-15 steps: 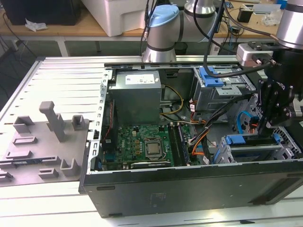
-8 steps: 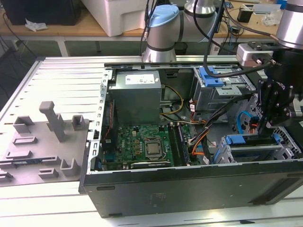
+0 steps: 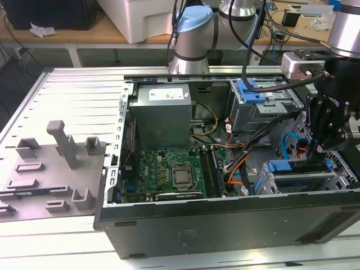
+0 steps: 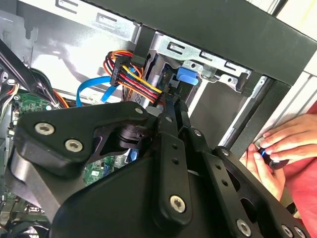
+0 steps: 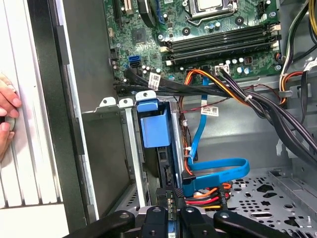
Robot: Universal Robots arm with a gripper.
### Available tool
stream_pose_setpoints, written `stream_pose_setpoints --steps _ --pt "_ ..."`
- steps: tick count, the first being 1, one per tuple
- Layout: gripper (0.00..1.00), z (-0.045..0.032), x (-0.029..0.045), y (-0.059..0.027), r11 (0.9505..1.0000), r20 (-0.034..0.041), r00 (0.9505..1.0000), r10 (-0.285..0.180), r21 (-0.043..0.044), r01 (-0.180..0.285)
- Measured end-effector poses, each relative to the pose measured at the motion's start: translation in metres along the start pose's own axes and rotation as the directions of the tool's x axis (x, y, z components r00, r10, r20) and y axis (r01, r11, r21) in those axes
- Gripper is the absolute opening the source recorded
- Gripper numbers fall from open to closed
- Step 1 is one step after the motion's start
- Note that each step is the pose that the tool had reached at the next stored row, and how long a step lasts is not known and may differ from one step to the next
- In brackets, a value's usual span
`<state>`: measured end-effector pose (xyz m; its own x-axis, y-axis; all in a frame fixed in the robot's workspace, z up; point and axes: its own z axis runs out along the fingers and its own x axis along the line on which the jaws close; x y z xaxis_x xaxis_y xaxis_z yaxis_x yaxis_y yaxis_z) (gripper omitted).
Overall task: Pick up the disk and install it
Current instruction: 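Insert the first disk wire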
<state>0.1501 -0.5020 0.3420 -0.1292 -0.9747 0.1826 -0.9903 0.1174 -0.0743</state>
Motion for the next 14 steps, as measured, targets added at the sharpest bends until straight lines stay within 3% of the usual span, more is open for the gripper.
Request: stream_pose_setpoints --steps 14 --pt "0.16 0.0003 -0.0001 0.0 0.9999 -0.0011 0.9999 -0.014 -0.0081 0.014"
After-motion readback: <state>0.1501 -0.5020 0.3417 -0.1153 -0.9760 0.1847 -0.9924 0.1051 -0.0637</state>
